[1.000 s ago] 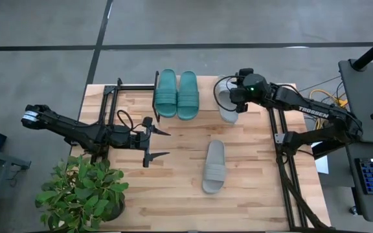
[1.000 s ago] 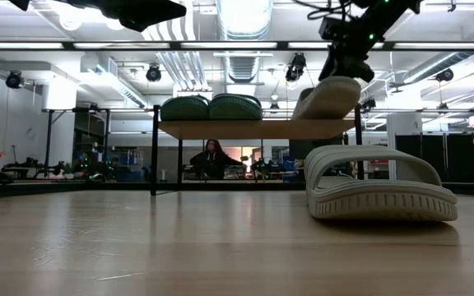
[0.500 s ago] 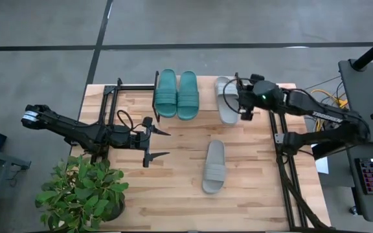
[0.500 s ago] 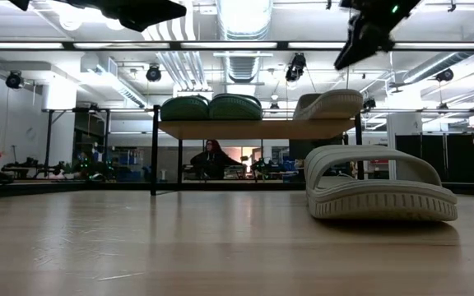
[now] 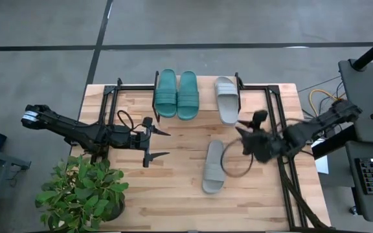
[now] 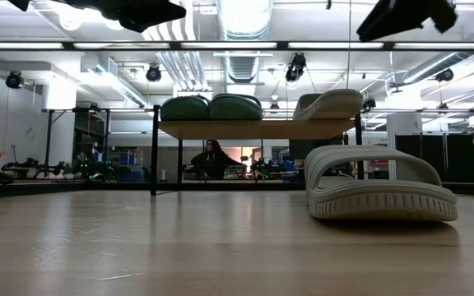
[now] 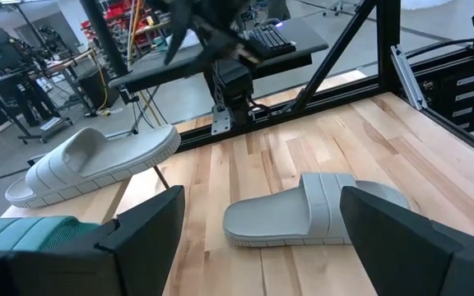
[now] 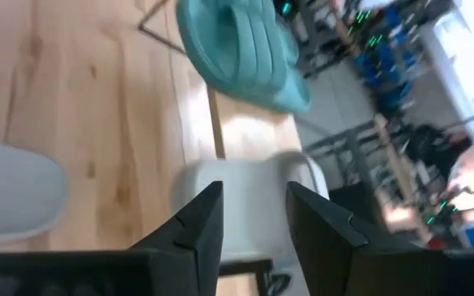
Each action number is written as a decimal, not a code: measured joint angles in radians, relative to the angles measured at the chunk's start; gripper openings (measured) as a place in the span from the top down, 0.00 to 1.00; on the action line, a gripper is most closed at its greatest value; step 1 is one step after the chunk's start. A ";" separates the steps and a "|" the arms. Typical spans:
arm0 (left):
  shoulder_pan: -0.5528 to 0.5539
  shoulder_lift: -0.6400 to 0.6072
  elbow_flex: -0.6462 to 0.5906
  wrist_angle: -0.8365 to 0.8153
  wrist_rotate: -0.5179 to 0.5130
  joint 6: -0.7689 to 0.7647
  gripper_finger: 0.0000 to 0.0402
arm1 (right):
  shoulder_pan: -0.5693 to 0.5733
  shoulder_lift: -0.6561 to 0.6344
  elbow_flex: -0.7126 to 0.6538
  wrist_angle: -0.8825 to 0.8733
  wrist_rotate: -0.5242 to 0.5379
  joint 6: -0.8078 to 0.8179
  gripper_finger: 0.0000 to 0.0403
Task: Pick and place slides into the shelf
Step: Put the left gray slide on the shelf
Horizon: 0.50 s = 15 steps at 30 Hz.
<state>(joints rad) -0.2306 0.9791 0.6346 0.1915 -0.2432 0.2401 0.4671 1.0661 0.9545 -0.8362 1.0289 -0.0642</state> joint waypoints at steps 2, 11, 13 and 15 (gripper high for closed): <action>0.000 0.000 0.000 0.000 0.000 0.001 0.23 | 0.057 0.033 -0.001 0.004 0.047 0.026 0.68; 0.000 0.000 0.003 0.008 0.000 0.002 0.23 | 0.091 0.206 -0.001 0.002 0.063 0.067 0.53; 0.000 0.000 0.003 0.008 0.000 0.002 0.23 | 0.082 0.239 -0.001 0.002 0.069 0.067 0.50; 0.000 0.000 0.003 0.008 0.000 0.002 0.23 | 0.065 0.264 -0.001 0.002 0.072 0.071 0.49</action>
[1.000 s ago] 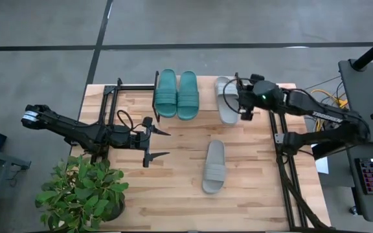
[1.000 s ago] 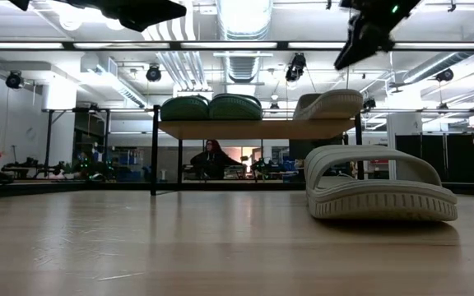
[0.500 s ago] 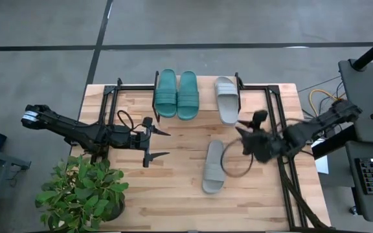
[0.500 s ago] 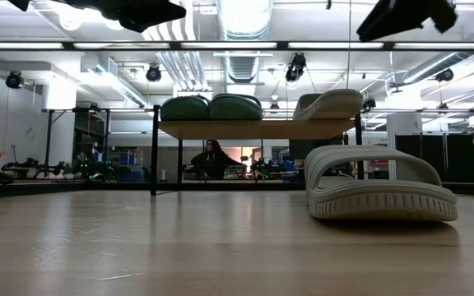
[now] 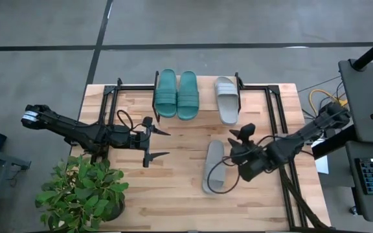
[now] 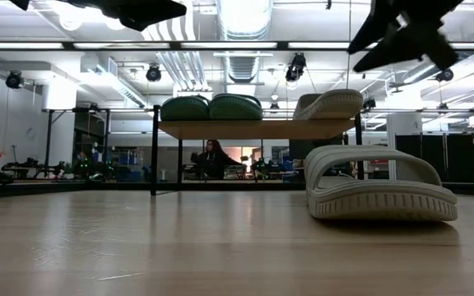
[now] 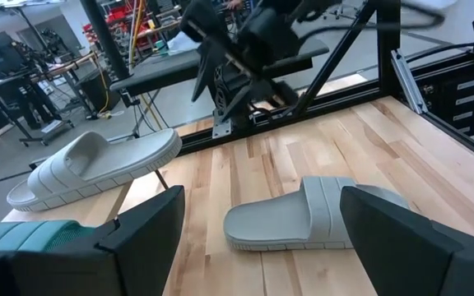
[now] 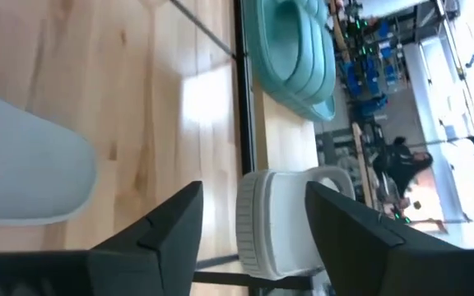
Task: Pick and place slides into the shelf
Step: Put the left gray slide on the shelf
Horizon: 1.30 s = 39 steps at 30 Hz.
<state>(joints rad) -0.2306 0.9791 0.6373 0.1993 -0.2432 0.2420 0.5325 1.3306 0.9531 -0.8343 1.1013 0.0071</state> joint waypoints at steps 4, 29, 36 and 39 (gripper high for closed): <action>0.000 0.000 0.000 0.000 0.000 0.000 0.23 | -0.035 0.035 -0.001 -0.001 0.000 -0.001 0.49; 0.000 0.000 0.000 0.000 0.000 0.001 0.23 | -0.269 0.045 -0.022 -0.070 -0.091 0.048 0.51; 0.000 -0.001 0.000 0.000 0.000 0.001 0.23 | -0.289 0.045 -0.022 -0.065 -0.091 0.052 0.62; 0.000 -0.001 0.000 0.000 0.000 0.001 0.23 | -0.289 0.045 -0.022 -0.064 -0.102 0.061 0.72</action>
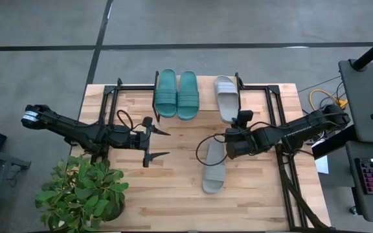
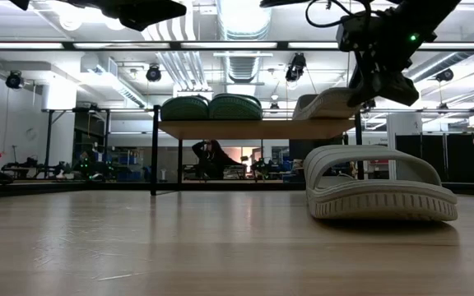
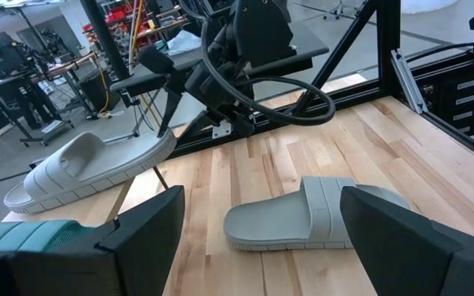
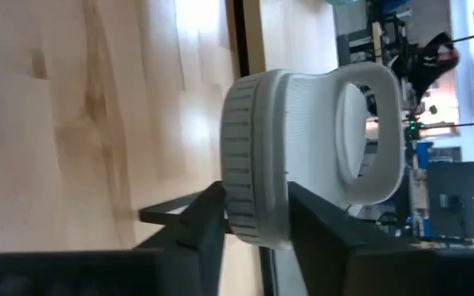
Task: Pick and place slides into the shelf
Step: Put the left gray slide on the shelf
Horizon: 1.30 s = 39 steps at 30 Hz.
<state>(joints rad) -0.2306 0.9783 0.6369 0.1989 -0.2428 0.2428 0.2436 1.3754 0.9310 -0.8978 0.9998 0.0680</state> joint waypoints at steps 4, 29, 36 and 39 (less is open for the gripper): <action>0.000 0.000 0.000 0.000 0.000 0.000 0.23 | 0.000 0.000 0.000 0.003 -0.011 0.040 0.88; 0.000 0.000 -0.001 -0.009 0.000 0.000 0.23 | 0.012 0.003 0.070 0.033 0.088 -0.019 0.94; 0.000 0.000 -0.001 -0.026 0.000 0.000 0.23 | 0.022 0.011 0.102 -0.011 0.093 -0.001 0.94; 0.000 -0.003 -0.001 -0.029 0.000 -0.001 0.23 | 0.036 0.049 0.146 -0.098 0.086 0.084 0.95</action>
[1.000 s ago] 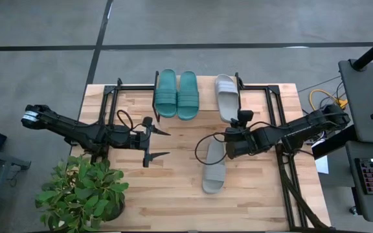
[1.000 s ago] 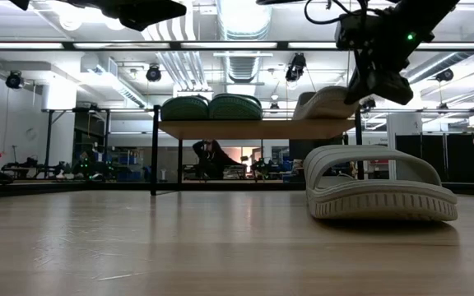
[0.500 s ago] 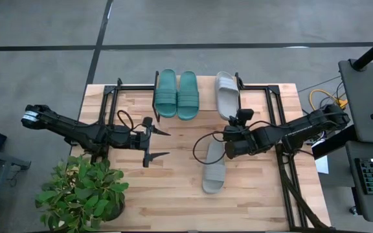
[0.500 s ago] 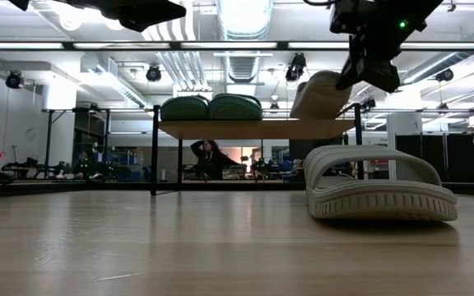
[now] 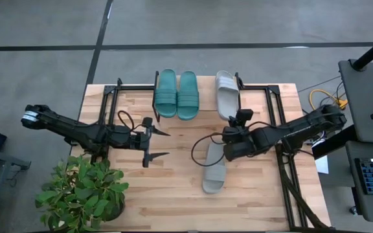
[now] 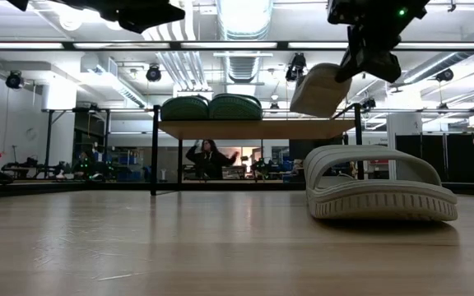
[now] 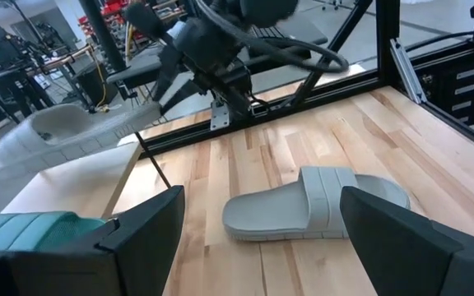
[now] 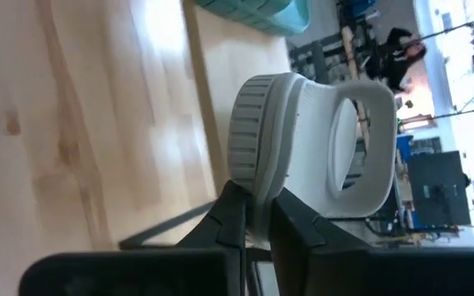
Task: Pick and place slides into the shelf
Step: Put the left gray slide on the shelf
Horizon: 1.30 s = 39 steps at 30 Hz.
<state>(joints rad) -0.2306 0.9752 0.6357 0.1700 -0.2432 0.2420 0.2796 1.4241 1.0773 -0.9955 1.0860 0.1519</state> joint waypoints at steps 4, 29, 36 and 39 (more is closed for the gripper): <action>0.000 -0.013 -0.001 -0.002 0.000 0.000 0.23 | 0.018 0.099 0.077 -0.166 -0.016 0.128 0.95; 0.000 -0.064 -0.001 -0.053 0.000 -0.001 0.23 | 0.025 0.214 0.145 -0.311 -0.127 0.317 0.96; 0.000 -0.067 -0.001 -0.050 0.000 -0.001 0.23 | 0.021 0.214 0.146 -0.286 -0.124 0.311 0.96; 0.000 -0.067 -0.001 -0.048 0.000 0.000 0.23 | 0.014 0.214 0.146 -0.262 -0.124 0.305 0.96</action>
<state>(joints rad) -0.2306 0.9077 0.6350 0.1220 -0.2431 0.2417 0.2937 1.6382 1.2232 -1.2579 0.9623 0.4568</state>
